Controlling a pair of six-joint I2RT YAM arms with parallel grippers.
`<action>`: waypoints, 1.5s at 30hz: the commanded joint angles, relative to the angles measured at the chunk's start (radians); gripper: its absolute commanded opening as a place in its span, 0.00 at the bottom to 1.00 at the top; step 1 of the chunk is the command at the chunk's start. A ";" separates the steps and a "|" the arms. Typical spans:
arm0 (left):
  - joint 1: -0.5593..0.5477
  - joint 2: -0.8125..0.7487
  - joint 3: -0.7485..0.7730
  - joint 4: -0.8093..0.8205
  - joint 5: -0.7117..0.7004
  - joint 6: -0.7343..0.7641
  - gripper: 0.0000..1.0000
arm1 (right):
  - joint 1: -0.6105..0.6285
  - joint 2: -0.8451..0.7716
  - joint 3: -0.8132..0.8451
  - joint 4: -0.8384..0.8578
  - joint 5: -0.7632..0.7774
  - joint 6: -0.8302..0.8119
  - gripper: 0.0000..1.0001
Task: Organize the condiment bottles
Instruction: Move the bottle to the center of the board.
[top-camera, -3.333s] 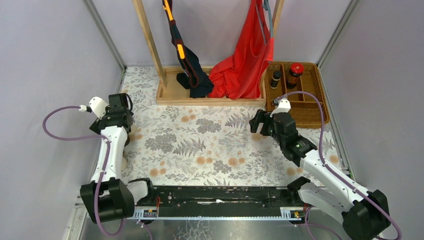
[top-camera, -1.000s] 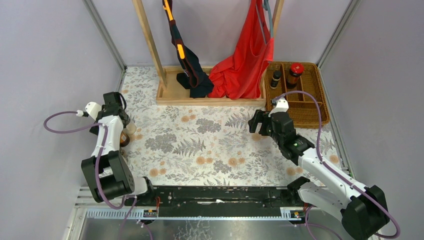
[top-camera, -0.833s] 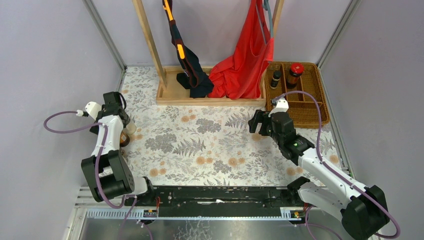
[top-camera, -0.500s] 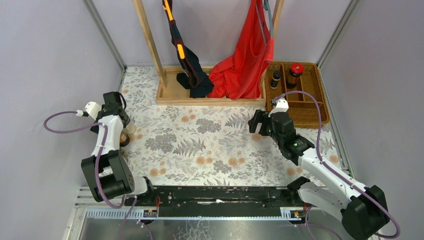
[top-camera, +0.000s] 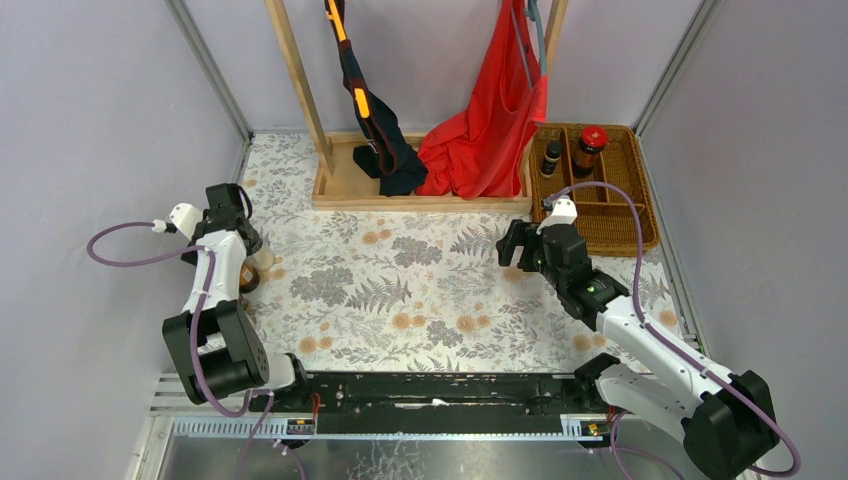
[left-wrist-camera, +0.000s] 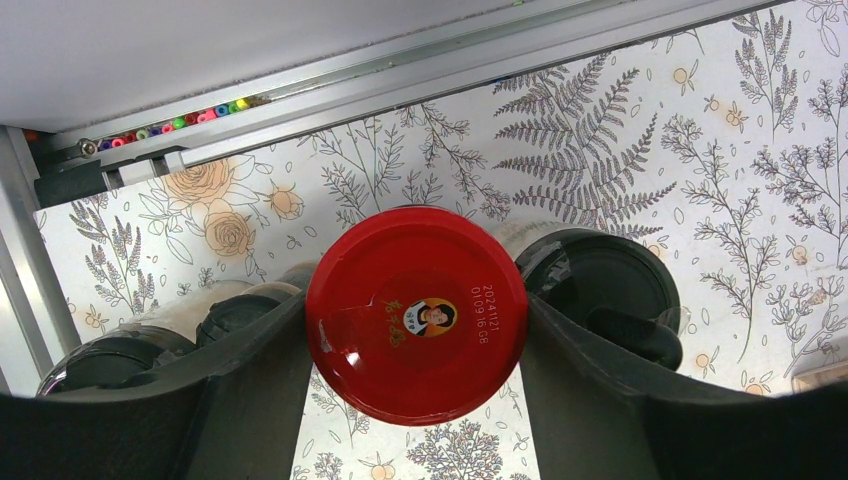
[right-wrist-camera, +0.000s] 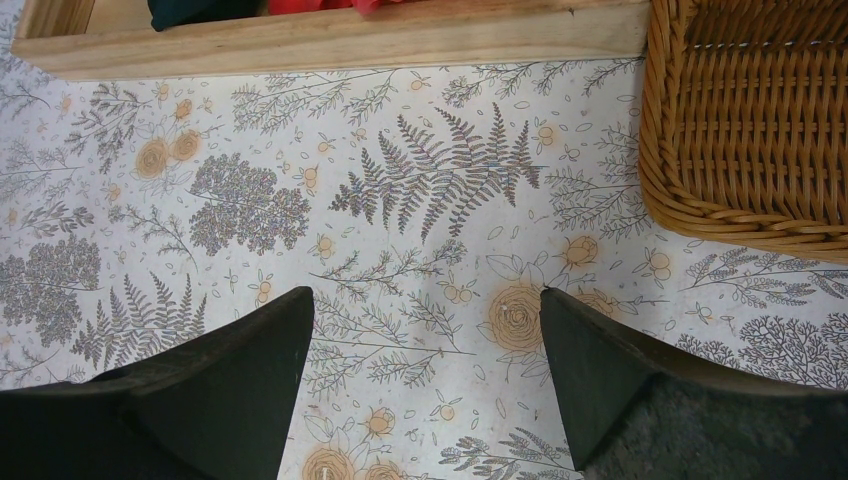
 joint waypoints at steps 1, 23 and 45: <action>0.006 -0.009 -0.010 0.019 0.005 -0.006 0.45 | 0.012 -0.015 0.002 0.044 0.009 0.011 0.90; 0.003 -0.039 -0.013 0.014 0.018 -0.013 0.00 | 0.011 -0.015 0.000 0.049 0.010 0.014 0.90; -0.179 -0.115 0.005 -0.070 -0.074 -0.064 0.00 | 0.011 -0.022 -0.001 0.047 0.010 0.016 0.90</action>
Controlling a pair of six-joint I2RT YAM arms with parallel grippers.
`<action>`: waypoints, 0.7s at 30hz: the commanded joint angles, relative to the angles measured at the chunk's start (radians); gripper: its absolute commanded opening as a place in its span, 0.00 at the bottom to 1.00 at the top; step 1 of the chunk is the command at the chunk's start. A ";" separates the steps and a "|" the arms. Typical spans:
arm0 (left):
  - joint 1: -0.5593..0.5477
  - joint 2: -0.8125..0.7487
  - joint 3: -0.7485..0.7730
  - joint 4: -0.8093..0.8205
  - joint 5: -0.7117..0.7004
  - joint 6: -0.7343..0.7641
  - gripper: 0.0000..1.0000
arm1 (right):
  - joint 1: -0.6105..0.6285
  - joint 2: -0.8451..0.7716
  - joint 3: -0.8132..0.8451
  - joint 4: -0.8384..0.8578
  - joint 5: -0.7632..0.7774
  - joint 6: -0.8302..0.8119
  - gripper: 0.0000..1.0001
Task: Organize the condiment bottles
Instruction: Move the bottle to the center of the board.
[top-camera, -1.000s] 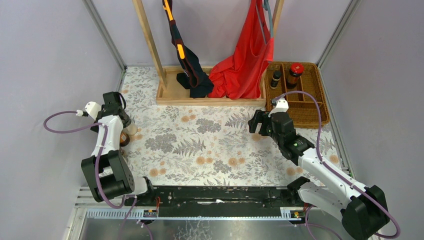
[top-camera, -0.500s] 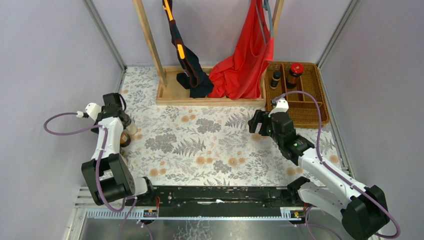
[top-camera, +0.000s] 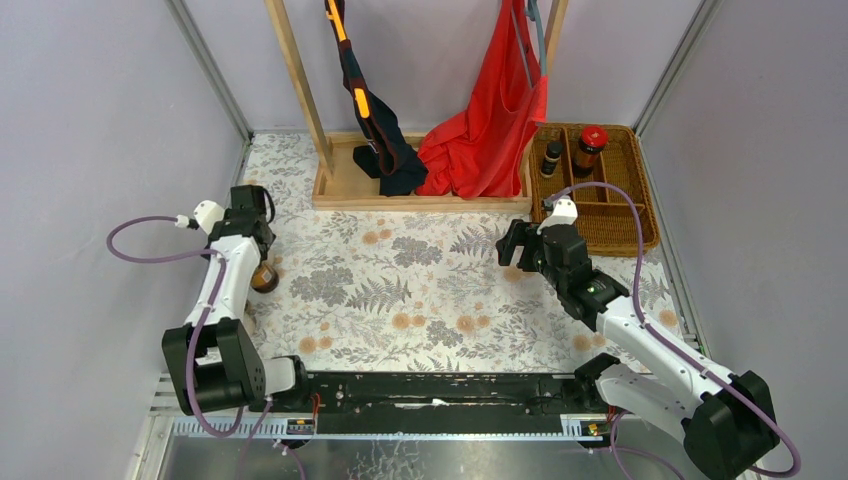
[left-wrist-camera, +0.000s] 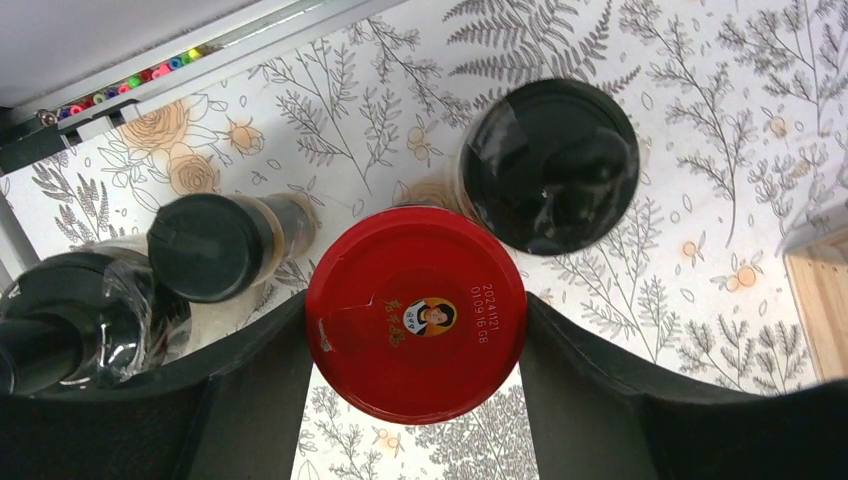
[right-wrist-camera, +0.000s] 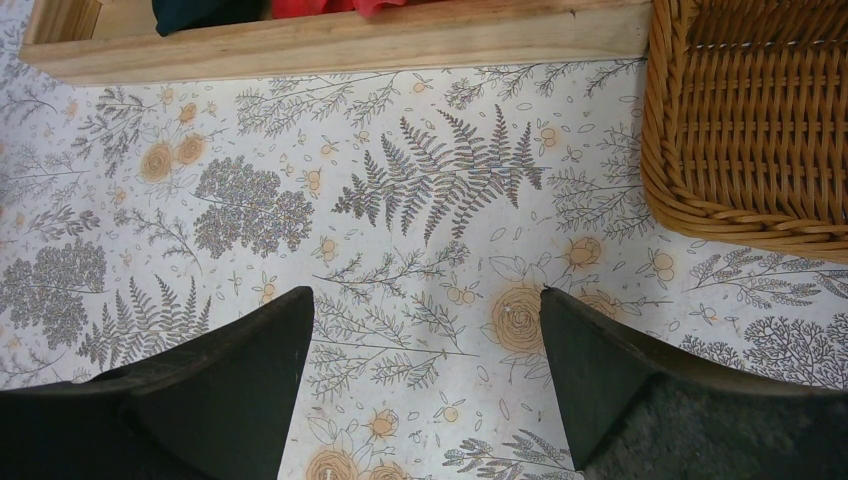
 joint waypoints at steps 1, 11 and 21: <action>-0.049 -0.060 0.028 -0.003 -0.083 -0.042 0.00 | 0.012 -0.020 0.002 0.041 0.010 0.009 0.90; -0.173 -0.075 0.040 -0.052 -0.124 -0.098 0.00 | 0.011 -0.025 0.002 0.039 0.013 0.009 0.90; -0.355 -0.043 0.097 -0.101 -0.140 -0.155 0.00 | 0.012 -0.023 0.002 0.037 0.017 0.007 0.90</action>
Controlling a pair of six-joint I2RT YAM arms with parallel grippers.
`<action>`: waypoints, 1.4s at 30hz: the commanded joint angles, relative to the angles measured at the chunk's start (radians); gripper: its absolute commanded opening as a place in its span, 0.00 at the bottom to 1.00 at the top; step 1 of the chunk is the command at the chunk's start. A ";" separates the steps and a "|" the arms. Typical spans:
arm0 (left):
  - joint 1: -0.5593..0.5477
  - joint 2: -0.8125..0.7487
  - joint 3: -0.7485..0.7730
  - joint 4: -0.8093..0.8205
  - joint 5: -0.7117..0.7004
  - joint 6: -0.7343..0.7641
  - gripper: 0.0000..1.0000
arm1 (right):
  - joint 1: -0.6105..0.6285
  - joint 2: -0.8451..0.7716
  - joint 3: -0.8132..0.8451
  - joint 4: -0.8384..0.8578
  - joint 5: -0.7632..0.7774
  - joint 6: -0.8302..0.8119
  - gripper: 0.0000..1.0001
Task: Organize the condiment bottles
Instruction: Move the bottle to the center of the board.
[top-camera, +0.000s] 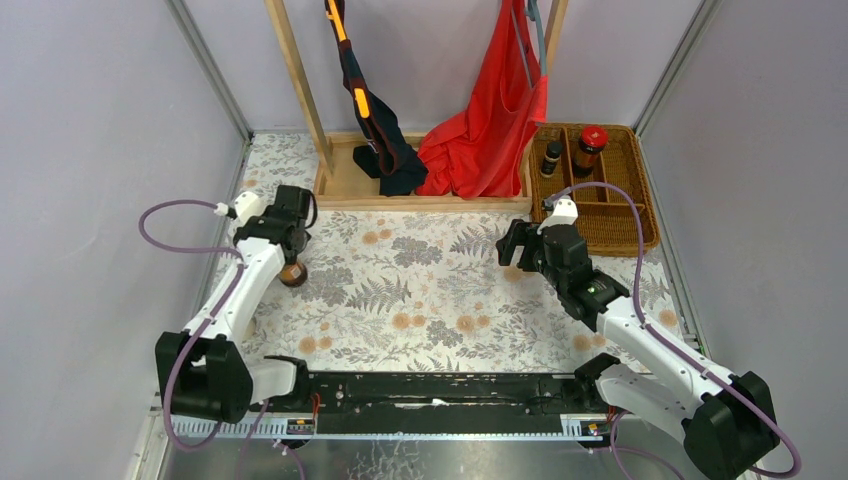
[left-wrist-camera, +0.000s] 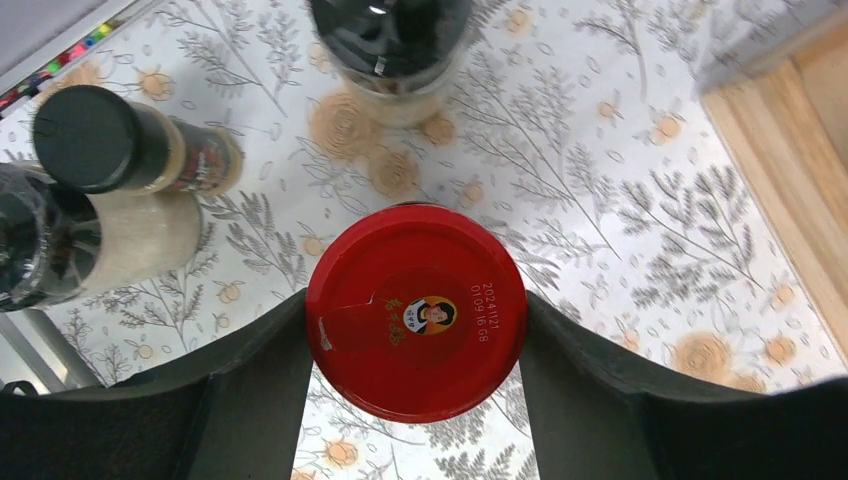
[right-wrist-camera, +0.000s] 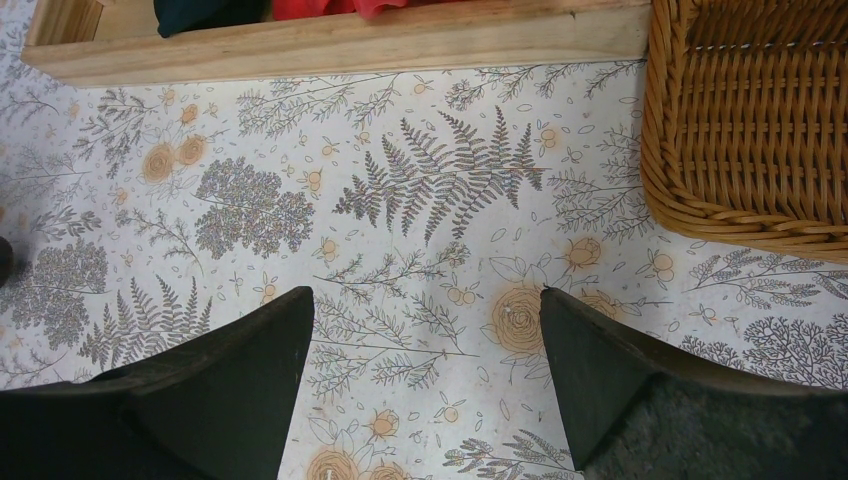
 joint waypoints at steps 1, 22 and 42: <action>-0.081 0.011 0.094 0.001 -0.064 -0.050 0.00 | 0.012 -0.021 0.002 0.036 0.018 0.007 0.90; -0.558 0.248 0.373 -0.055 -0.134 -0.087 0.00 | 0.011 0.012 0.001 0.038 0.036 0.005 0.90; -0.844 0.537 0.622 -0.042 -0.139 -0.097 0.00 | 0.012 0.021 0.003 0.038 0.048 0.001 0.90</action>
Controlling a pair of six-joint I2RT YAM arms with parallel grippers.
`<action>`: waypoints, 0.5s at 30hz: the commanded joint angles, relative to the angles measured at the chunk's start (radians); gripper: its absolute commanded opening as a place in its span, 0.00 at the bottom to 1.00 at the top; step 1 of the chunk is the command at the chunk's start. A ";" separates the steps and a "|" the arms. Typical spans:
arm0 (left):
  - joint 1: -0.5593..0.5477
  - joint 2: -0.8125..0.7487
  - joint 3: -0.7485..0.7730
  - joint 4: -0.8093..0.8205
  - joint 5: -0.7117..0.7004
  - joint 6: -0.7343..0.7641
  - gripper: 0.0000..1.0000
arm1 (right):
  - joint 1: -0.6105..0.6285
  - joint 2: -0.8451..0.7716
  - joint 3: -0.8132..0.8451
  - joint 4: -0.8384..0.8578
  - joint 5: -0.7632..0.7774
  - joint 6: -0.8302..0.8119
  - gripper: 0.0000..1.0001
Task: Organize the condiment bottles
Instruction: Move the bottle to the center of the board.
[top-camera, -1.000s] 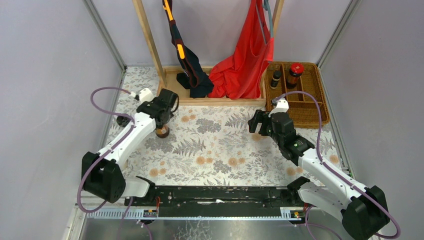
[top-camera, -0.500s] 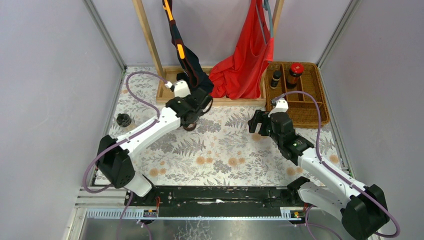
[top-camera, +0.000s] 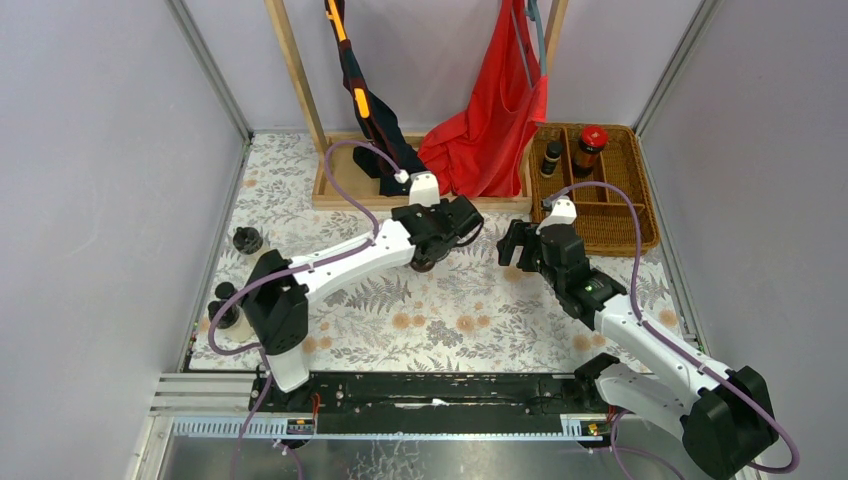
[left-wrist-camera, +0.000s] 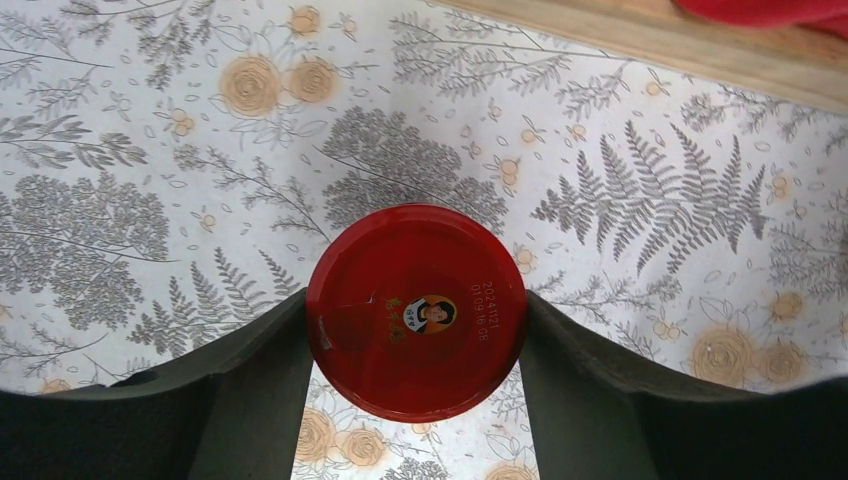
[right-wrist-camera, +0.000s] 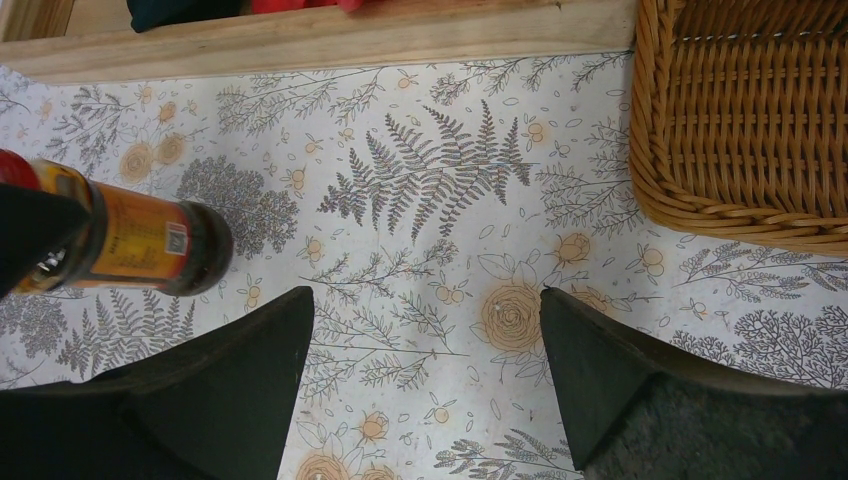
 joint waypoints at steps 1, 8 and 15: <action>-0.027 0.011 0.075 0.045 -0.048 -0.008 0.00 | 0.009 -0.001 0.003 0.038 0.023 0.002 0.90; -0.037 0.015 0.060 0.083 -0.022 -0.005 0.00 | 0.009 0.002 0.004 0.039 0.022 0.003 0.90; -0.036 0.030 0.021 0.108 -0.019 -0.018 0.00 | 0.008 0.004 0.003 0.040 0.022 0.003 0.90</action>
